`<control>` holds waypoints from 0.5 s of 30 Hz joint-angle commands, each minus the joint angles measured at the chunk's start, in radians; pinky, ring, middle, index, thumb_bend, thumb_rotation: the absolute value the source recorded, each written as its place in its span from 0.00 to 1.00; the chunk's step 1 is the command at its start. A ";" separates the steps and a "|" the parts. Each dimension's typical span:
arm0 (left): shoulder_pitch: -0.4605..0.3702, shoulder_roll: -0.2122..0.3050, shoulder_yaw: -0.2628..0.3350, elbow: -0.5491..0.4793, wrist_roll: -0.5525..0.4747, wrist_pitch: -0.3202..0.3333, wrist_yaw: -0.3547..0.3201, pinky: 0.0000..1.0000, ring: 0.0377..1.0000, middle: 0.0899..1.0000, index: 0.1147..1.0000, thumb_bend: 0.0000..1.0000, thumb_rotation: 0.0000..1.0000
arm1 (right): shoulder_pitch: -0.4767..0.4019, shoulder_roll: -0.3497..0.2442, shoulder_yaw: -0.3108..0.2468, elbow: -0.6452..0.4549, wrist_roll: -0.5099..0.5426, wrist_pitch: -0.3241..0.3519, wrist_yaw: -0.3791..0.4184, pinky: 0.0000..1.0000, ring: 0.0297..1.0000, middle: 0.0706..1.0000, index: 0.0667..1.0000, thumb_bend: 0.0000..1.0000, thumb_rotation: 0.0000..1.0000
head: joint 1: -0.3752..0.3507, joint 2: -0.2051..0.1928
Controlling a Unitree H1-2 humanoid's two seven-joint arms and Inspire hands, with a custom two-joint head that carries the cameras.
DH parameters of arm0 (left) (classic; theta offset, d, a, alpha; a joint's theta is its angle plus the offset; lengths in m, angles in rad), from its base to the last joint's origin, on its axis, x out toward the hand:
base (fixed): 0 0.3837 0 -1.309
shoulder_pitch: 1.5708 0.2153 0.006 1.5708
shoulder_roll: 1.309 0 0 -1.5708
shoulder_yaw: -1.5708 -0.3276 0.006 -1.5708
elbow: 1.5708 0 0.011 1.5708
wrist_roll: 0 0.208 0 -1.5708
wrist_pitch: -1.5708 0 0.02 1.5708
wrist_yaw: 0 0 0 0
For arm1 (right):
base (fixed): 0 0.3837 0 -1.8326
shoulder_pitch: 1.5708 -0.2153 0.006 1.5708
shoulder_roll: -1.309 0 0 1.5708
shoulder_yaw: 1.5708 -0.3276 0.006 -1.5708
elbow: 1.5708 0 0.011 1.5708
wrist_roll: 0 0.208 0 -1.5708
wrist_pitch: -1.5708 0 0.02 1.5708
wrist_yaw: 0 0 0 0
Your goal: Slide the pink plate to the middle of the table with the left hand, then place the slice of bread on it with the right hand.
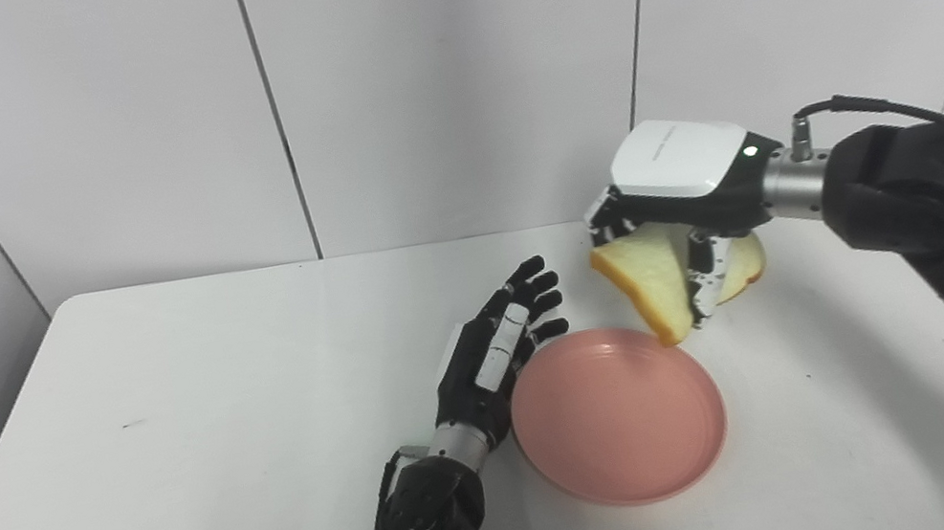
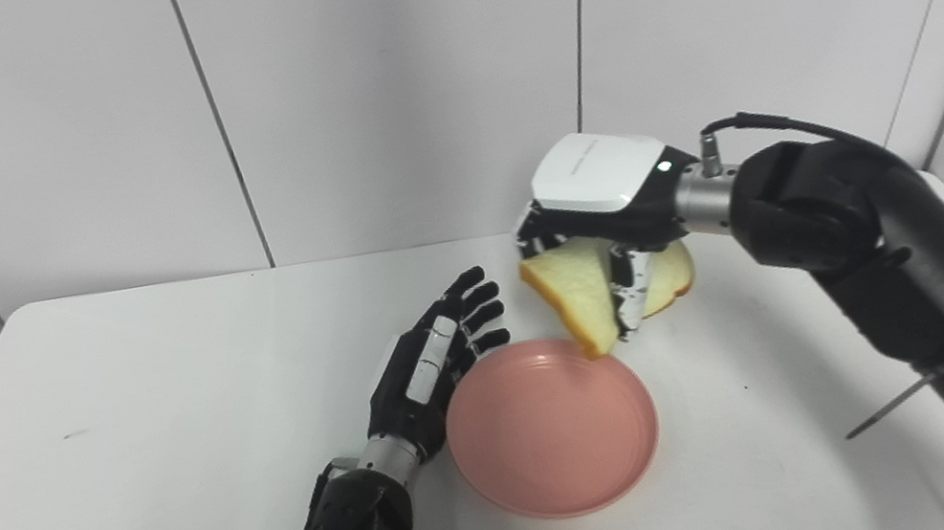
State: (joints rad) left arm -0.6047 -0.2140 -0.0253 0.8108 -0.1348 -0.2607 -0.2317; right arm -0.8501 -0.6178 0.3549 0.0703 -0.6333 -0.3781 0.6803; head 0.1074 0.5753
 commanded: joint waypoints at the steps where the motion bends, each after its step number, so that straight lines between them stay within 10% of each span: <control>1: 0.072 -0.006 0.008 0.035 -0.012 -0.005 0.003 0.77 0.86 0.85 0.80 0.88 0.73 | -0.041 0.002 0.001 -0.020 -0.003 0.008 -0.003 0.30 0.36 0.43 0.46 0.53 0.00 | 0.000 0.000; 15: 0.078 0.019 0.035 -0.002 -0.022 0.026 -0.001 0.77 0.86 0.85 0.82 0.91 0.75 | 0.020 0.054 0.031 -0.041 -0.007 0.030 0.024 0.36 0.45 0.48 0.42 0.53 0.00 | -0.012 0.007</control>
State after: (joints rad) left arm -0.5949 -0.2124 0.0044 0.7801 -0.1426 -0.2427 -0.2248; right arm -0.8014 -0.5557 0.4073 0.0594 -0.6631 -0.3747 0.7119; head 0.0951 0.5814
